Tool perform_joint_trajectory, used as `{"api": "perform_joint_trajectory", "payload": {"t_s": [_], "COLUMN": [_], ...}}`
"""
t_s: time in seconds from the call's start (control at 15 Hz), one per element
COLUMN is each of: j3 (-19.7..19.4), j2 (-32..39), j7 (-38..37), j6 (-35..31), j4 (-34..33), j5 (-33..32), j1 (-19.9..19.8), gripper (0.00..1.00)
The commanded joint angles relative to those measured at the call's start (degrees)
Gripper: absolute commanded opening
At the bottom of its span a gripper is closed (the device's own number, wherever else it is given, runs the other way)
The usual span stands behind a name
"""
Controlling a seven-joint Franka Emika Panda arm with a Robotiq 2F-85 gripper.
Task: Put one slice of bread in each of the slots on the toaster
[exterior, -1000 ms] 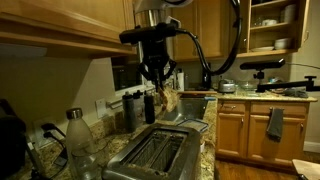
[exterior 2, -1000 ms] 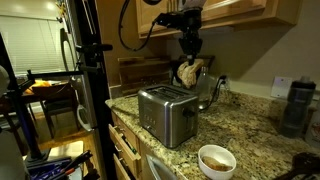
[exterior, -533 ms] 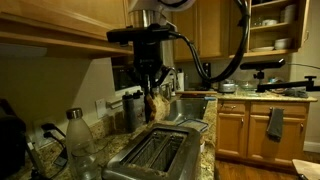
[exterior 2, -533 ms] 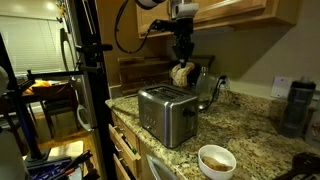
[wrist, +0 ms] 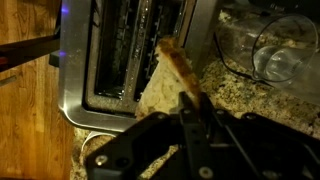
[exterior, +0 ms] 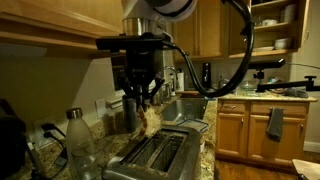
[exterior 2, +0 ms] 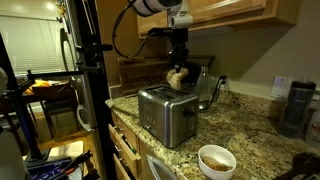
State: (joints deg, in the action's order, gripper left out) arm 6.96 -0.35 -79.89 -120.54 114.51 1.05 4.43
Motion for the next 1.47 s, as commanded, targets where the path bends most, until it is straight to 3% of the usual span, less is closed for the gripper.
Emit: {"api": "perform_joint_trajectory", "payload": {"t_s": [0.0,0.73,0.8,0.93,1.4], "j3": [-0.21,-0.27,-0.27,-0.28,-0.54], "j2": [-0.07,1.64,1.71,1.62,0.94], "j7": [0.7,2.97,3.14,3.47,3.26], "j6": [-2.39,-2.73,-2.79,-2.62,-2.17], "j4": [1.76,3.05,3.18,3.36,3.81], "j5": [2.0,3.79,3.65,3.36,2.98], "j1": [0.73,0.85,0.87,0.91,0.7], "gripper": [0.09,0.11,0.36,0.43,0.88]}}
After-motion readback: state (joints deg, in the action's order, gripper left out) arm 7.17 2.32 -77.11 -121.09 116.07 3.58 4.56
